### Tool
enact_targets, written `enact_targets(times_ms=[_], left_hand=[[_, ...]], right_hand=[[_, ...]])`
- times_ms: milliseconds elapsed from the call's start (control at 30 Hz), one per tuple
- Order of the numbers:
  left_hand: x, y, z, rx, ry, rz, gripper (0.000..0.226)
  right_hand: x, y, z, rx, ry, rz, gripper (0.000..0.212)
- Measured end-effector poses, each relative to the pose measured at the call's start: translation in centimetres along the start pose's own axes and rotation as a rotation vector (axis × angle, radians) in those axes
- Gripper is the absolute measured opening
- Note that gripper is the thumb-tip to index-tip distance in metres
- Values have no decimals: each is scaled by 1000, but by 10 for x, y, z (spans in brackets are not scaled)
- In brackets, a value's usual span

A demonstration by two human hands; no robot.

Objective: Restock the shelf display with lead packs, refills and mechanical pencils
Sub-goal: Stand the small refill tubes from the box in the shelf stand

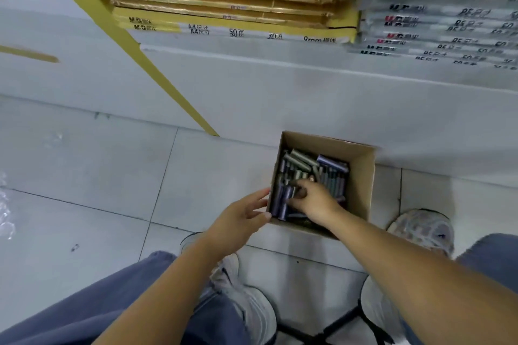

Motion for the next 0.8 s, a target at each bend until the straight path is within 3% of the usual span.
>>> enact_targets(times_ms=[300, 633, 800], left_hand=[[8, 7, -4, 9, -21, 10, 52], [-8, -1, 6, 19, 33, 9, 51], [-2, 3, 4, 41, 18, 8, 51]], right_hand=[[-22, 0, -2, 153, 87, -22, 59], [-14, -17, 5, 98, 116, -12, 84], [-17, -14, -9, 59, 131, 61, 81]])
Point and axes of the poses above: each hand's wrist, its own z-axis away from the middle knuckle, its own y-axis out of the back of the hand, x = y × z, the point moved 4 cm from there along -z, towards the middle knuckle, and after that the axes turned 5 degrees about x, right-handed, at the moved point
